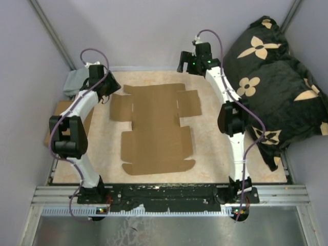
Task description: Fold the paper box
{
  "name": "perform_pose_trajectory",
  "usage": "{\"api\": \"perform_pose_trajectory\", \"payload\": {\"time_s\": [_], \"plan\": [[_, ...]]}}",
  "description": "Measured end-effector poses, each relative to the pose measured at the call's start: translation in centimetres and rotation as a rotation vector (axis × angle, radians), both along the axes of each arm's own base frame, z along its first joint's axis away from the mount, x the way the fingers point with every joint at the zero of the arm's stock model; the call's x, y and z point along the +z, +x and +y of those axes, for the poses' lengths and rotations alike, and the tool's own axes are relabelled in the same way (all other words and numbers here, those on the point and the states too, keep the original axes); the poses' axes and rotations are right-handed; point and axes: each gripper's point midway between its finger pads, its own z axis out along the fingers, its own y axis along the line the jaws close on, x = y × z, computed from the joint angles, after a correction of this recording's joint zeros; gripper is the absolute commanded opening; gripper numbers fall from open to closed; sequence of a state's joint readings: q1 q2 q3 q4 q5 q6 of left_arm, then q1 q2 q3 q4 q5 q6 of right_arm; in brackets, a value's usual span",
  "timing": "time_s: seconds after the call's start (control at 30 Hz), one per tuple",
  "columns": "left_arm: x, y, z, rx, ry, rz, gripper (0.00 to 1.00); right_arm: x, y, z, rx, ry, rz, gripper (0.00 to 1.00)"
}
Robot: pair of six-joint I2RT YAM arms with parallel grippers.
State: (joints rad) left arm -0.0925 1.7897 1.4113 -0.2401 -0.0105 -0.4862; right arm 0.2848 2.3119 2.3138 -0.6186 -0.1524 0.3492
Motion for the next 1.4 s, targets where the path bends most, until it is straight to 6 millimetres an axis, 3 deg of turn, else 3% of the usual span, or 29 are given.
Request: {"api": "perform_pose_trajectory", "payload": {"time_s": [0.13, 0.27, 0.33, 0.63, 1.0, 1.07, 1.27, 1.4], "plan": [[-1.8, 3.4, 2.5, 0.023, 0.004, 0.000, 0.54, -5.6, 2.4, 0.3, 0.001, -0.050, 0.035, 0.99], [-4.0, 6.0, 2.0, -0.027, 0.012, -0.001, 0.54, -10.4, 2.5, 0.6, 0.010, -0.077, 0.102, 0.99], [-5.0, 6.7, 1.6, -0.051, 0.010, 0.003, 0.53, -11.6, 2.3, 0.8, 0.013, -0.082, 0.122, 0.99], [-7.5, 10.2, 0.6, -0.099, 0.006, 0.005, 0.51, -11.1, 2.9, 1.3, 0.024, -0.068, 0.086, 0.99], [-10.2, 10.4, 0.0, -0.133, -0.002, 0.071, 0.46, -11.0, 3.0, 1.4, 0.029, -0.068, 0.080, 0.99], [-10.4, 10.4, -0.2, -0.142, -0.007, 0.074, 0.41, -11.0, 3.0, 1.4, 0.030, -0.067, 0.080, 0.99], [-10.8, 10.1, -1.3, -0.184, -0.033, 0.063, 0.03, -11.8, 2.6, 1.3, 0.033, -0.070, 0.099, 0.99], [-10.2, 9.9, -2.1, -0.212, -0.077, 0.024, 0.00, -12.4, 2.4, 1.3, 0.033, -0.073, 0.114, 0.99]]}}
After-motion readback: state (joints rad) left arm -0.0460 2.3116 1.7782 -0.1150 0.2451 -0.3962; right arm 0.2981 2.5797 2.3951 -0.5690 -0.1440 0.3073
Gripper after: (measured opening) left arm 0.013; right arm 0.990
